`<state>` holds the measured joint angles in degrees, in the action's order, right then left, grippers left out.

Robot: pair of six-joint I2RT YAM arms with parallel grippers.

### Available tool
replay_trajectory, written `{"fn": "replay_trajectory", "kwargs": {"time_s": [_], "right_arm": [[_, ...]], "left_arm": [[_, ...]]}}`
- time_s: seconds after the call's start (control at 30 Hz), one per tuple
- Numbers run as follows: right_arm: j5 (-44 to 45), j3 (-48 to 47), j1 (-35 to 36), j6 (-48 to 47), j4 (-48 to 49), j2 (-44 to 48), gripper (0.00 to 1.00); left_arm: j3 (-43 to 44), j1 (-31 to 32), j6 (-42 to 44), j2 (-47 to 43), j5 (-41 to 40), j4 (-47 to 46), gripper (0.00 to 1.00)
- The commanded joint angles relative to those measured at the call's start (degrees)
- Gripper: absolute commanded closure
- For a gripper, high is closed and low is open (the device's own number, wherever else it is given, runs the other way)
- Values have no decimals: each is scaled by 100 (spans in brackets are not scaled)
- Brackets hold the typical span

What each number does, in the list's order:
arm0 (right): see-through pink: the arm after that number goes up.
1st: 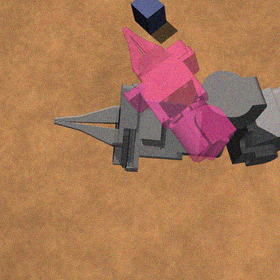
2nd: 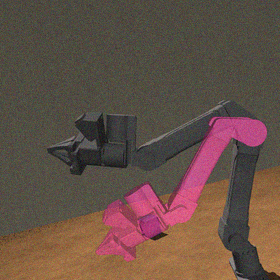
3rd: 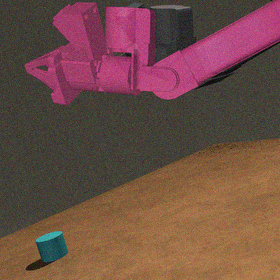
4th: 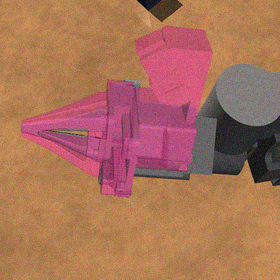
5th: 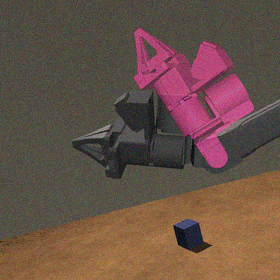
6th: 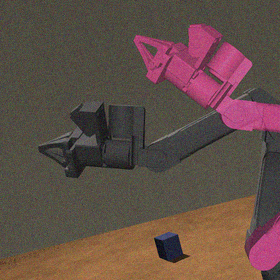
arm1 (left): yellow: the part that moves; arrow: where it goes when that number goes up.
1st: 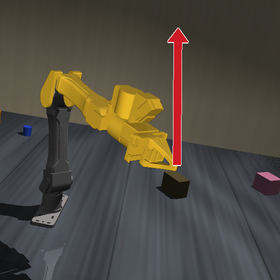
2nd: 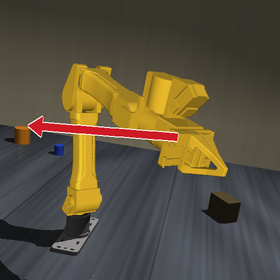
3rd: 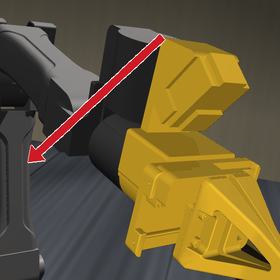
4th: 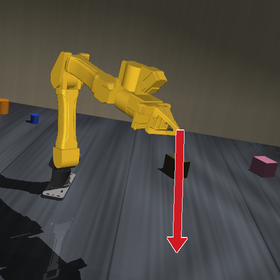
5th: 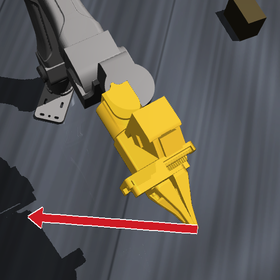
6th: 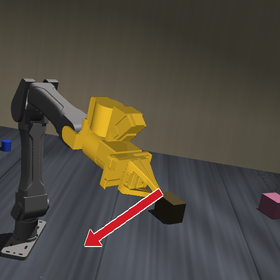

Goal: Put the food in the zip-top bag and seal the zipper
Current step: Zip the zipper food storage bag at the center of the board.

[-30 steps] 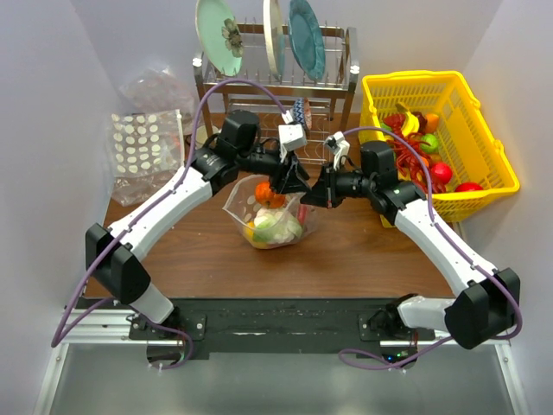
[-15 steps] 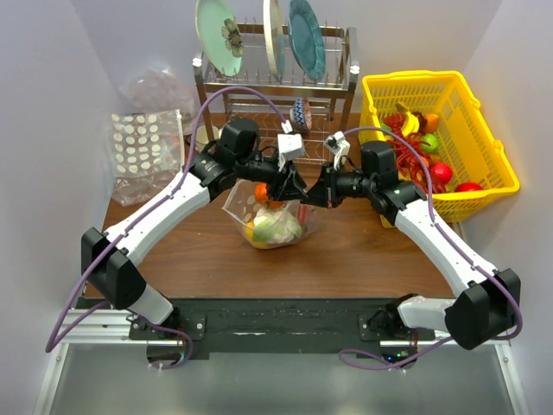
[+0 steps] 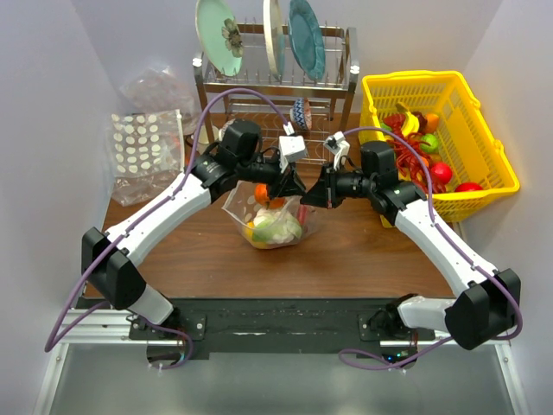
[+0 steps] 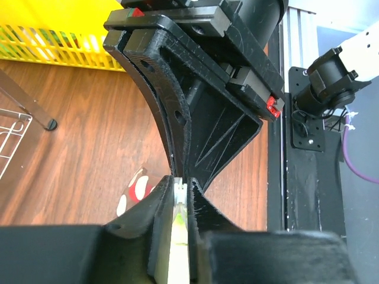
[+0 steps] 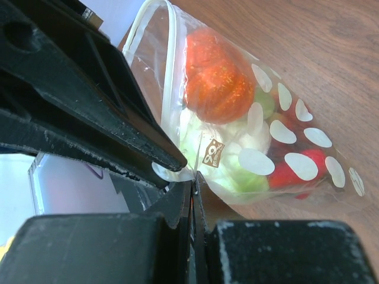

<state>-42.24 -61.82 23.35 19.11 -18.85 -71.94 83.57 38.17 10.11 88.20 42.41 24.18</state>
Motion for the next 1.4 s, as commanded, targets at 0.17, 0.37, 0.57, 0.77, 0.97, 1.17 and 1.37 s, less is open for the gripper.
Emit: {"fn": "replay_trajectory", "kwargs": {"time_s": [0.17,0.37,0.57,0.77,0.97,1.17,1.37], "right_arm": [[-180,-111,2,119,365,269,100],[-188,-102,3,136,382,268,100],[-48,-41,3,128,365,303,100],[1056,372,11,277,830,996,100],[2516,469,-6,242,488,1402,100],[3836,645,-59,426,233,1613,100],[3601,786,-68,418,426,1745,100]], "left_arm": [[46,67,158,-137,-172,218,74],[72,67,167,-119,-216,245,99],[124,67,176,-172,-356,271,100],[-42,59,176,-259,-435,289,100],[-209,67,176,-417,-637,306,100],[-289,59,158,-462,-743,315,100],[-350,67,123,-471,-708,271,100]]}}
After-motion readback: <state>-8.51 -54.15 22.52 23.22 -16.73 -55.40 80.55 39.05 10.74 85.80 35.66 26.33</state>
